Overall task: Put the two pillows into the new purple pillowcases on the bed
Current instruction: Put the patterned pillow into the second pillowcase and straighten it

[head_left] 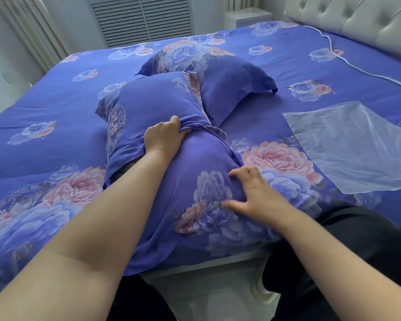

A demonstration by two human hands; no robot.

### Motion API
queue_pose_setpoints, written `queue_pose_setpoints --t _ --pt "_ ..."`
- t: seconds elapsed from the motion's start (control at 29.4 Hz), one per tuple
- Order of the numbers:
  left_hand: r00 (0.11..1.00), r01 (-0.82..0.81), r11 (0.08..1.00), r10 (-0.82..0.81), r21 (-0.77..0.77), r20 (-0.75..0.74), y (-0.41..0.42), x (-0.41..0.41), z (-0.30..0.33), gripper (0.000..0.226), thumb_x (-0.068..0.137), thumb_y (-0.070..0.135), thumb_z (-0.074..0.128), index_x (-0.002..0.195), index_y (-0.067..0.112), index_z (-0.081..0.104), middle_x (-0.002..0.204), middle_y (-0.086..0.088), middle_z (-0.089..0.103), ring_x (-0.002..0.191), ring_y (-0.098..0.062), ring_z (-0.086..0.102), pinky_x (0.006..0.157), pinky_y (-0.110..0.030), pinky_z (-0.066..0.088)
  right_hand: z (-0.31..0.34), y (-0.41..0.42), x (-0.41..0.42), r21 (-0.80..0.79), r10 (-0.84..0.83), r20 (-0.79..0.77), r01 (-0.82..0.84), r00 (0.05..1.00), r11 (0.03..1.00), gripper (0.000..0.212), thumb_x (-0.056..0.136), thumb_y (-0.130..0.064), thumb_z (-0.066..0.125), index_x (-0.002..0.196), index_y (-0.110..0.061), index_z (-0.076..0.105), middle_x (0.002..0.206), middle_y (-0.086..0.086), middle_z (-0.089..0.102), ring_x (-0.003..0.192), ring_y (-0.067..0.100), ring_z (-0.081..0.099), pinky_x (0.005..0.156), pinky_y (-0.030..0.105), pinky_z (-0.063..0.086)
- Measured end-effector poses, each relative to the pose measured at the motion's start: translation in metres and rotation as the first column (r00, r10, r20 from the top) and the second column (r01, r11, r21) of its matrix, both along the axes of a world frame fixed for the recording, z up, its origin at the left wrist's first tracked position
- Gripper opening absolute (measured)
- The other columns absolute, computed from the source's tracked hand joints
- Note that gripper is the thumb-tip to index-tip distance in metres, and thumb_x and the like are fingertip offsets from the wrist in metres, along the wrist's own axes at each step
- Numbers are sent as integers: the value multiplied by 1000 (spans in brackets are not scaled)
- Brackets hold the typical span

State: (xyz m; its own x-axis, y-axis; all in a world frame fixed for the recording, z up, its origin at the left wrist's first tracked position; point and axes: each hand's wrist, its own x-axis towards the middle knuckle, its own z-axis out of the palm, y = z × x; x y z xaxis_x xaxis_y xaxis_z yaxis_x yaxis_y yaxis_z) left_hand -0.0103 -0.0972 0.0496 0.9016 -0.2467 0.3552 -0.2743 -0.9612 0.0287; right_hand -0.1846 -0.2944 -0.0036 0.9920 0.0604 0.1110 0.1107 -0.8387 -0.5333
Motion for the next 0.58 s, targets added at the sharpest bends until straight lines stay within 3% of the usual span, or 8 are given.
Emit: queue_pose_setpoints --t 0.07,0.14,0.2,0.27,0.34,0.41,0.48,0.58 --pt "1000 -7 1000 7 -4 -15 -1 -1 -2 52 90 62 41 98 12 50 90 -17 66 84 -39 61 64 -37 37 -14 5 -3 14 -41 -145 44 989 999 44 77 -41 69 113 -30 47 120 -4 35 103 25 54 85 38 46" --pt "999 -15 1000 15 -17 -31 0 -2 -2 52 89 63 42 98 12 51 90 -16 66 84 -39 61 65 -37 37 -9 -4 -5 56 -70 -156 79 985 995 27 80 -33 67 101 -28 51 109 -4 38 100 22 56 84 35 45" --pt "999 -21 999 20 -35 -27 -1 -1 -3 45 91 57 44 99 12 51 90 -15 66 86 -38 61 65 -36 38 6 -13 -5 -122 -126 -209 102 970 987 17 82 -30 62 97 -28 53 104 -4 40 103 22 52 82 33 42" --pt "1000 -6 1000 6 -12 6 -6 -3 -4 26 96 35 44 104 12 51 98 -15 64 93 -37 58 68 -39 40 20 -10 -2 -302 -198 -96 161 976 940 18 81 -23 56 99 -25 55 110 1 43 107 27 47 84 35 39" --pt "998 50 999 -50 6 39 -12 -10 -4 24 92 13 41 113 14 52 109 -13 58 102 -35 51 77 -43 40 33 14 1 -164 -157 164 184 974 969 23 77 -15 51 98 -20 59 114 5 47 107 30 47 90 40 40" --pt "988 141 987 -135 -77 80 -12 -22 -6 32 86 7 42 114 17 55 115 -10 52 107 -34 46 83 -42 37 40 40 6 30 -21 327 11 945 999 26 73 -17 49 95 -17 61 111 3 54 105 28 52 92 42 43" --pt "965 196 962 -155 -190 214 2 -39 -5 30 82 9 50 108 18 60 115 -6 54 108 -32 46 85 -40 37 33 65 10 -5 129 292 -134 948 991 28 78 -28 52 101 -16 62 113 2 57 106 25 54 91 42 45" --pt "908 153 964 -49 -218 417 55 -66 -15 19 83 19 58 102 16 60 109 -5 58 101 -29 49 83 -38 37 12 86 14 -168 120 257 -78 959 983 42 80 -46 53 107 -14 60 118 6 56 110 29 54 88 44 48"
